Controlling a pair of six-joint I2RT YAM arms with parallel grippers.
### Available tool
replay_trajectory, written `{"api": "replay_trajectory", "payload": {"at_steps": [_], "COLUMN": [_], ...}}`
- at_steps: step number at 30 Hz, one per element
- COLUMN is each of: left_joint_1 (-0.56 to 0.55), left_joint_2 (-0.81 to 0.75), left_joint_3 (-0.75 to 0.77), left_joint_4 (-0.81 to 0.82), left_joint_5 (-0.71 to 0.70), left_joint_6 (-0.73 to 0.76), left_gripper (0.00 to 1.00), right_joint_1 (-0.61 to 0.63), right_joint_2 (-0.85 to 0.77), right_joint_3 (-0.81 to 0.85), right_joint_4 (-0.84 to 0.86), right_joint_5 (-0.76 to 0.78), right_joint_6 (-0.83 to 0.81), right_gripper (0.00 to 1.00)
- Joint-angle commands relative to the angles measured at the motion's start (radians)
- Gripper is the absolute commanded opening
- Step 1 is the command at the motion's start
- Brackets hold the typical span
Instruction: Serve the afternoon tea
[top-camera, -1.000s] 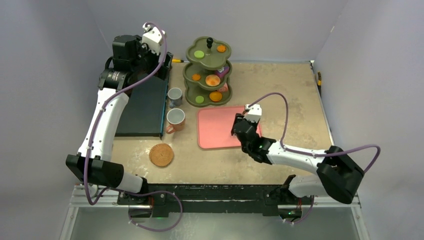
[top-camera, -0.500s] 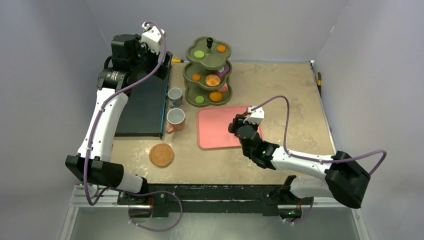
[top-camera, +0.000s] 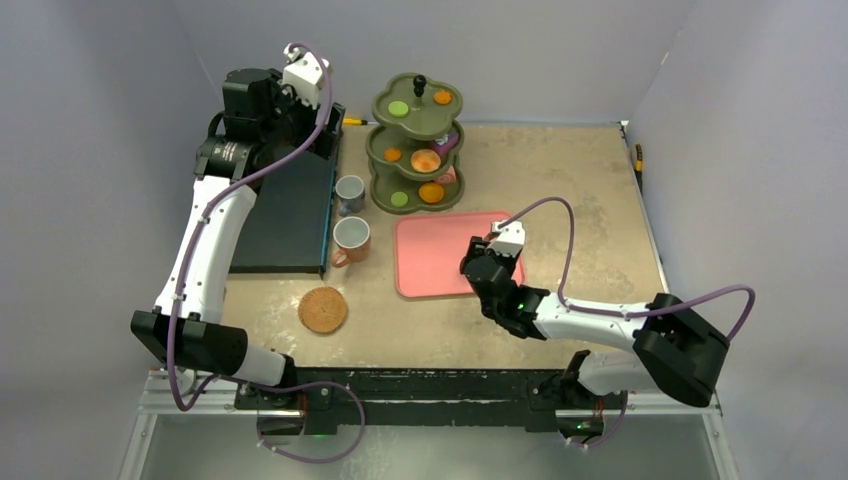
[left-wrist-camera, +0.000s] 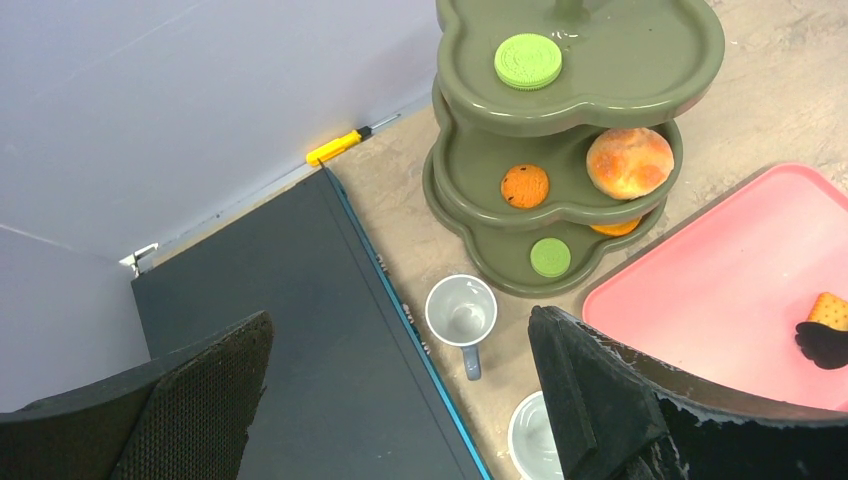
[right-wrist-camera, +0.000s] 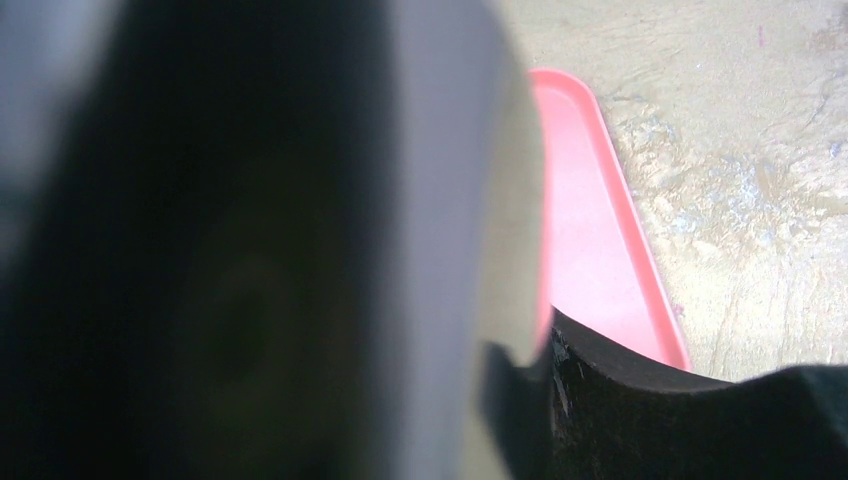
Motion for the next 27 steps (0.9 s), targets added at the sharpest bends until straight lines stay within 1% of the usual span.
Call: {"api": "replay_trajectory", "payload": {"at_steps": [1,7,13,17,25,27], "left_joint_1": [0.01,0.01,0.011,0.012,0.011,0.011], "left_joint_2": [-0.019,-0.019,-0.013,-0.015,-0.019,-0.02], "left_joint_3": [0.021,0.019,0.016,0.018,0.01,0.01], "left_joint_4": [0.02,0.022,0.022,0.023,0.024,0.024], "left_joint_5": [-0.006,-0.015,-0.011,-0.018,-0.026,-0.024], "left_joint_6": [0.019,0.027,0.023,0.028,0.035,0.035], "left_gripper": [0.99,0.99,0.99,0.99,0.99,0.99], "right_joint_1": [0.005,0.005,0.003,0.003,0.001,-0.003], "right_joint_2": [0.018,0.07,0.121,0.165,0.211,0.222], "right_joint_3": [-0.009,-0.02,-0.013,-0.001,-0.01,-0.006], "right_joint_4": [0.043,0.153,0.307,0.385,0.454,0.464], "right_joint_5": [0.057,0.061,0.051,0.026,-0.001,0.0], "right_joint_6": [0.025,-0.032,-0.157,-0.208,-0.218,-0.229], "right_gripper": [0.61,0.61,0.59,0.57,0.53,0.51]}}
